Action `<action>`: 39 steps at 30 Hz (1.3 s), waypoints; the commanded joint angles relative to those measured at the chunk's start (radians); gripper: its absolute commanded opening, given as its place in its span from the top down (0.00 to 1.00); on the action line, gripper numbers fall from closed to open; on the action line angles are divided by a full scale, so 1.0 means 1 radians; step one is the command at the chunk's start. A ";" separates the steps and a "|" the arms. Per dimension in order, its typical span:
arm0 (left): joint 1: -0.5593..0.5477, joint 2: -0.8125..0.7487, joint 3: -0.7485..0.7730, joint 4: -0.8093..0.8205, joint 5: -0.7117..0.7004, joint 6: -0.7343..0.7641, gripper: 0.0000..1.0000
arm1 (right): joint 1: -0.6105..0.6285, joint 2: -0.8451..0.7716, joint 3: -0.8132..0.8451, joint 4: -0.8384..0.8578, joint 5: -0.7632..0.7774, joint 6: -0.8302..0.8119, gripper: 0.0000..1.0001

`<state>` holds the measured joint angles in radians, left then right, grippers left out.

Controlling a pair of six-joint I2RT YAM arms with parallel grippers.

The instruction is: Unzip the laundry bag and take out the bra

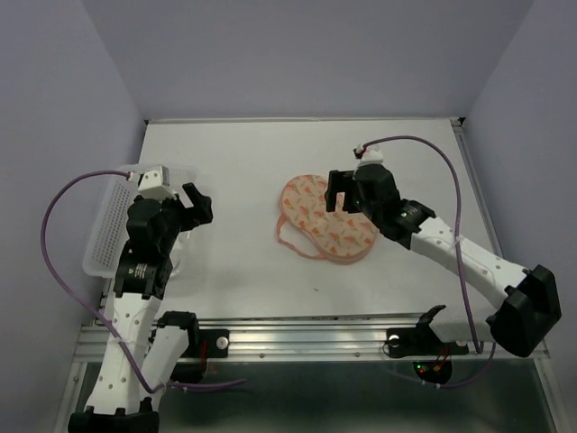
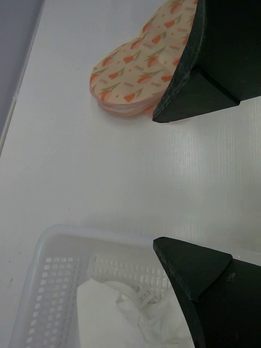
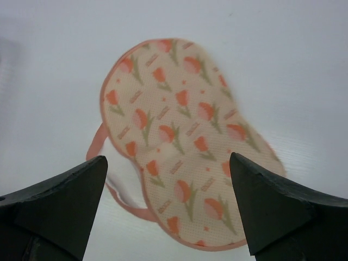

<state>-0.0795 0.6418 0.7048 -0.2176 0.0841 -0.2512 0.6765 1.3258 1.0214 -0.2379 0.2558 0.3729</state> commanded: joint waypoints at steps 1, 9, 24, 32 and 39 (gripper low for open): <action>-0.006 -0.004 0.175 -0.095 -0.150 -0.013 0.01 | -0.022 -0.143 0.059 -0.040 0.339 -0.070 0.00; -0.008 -0.118 0.452 -0.325 -0.296 0.038 0.01 | -0.022 -0.540 0.029 -0.089 0.462 -0.187 0.00; -0.062 -0.413 0.654 -0.491 -0.507 0.029 0.01 | -0.022 -0.954 -0.004 -0.195 0.404 -0.281 0.00; -0.112 -0.522 0.622 -0.506 -0.630 -0.042 0.01 | -0.022 -1.007 -0.036 -0.195 0.415 -0.298 0.00; -0.138 -0.557 0.616 -0.535 -0.658 -0.046 0.01 | -0.022 -1.011 -0.075 -0.198 0.392 -0.281 0.00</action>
<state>-0.2058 0.0811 1.3281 -0.7540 -0.5301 -0.2802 0.6548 0.3141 0.9512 -0.4404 0.6544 0.0986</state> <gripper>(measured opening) 0.989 0.998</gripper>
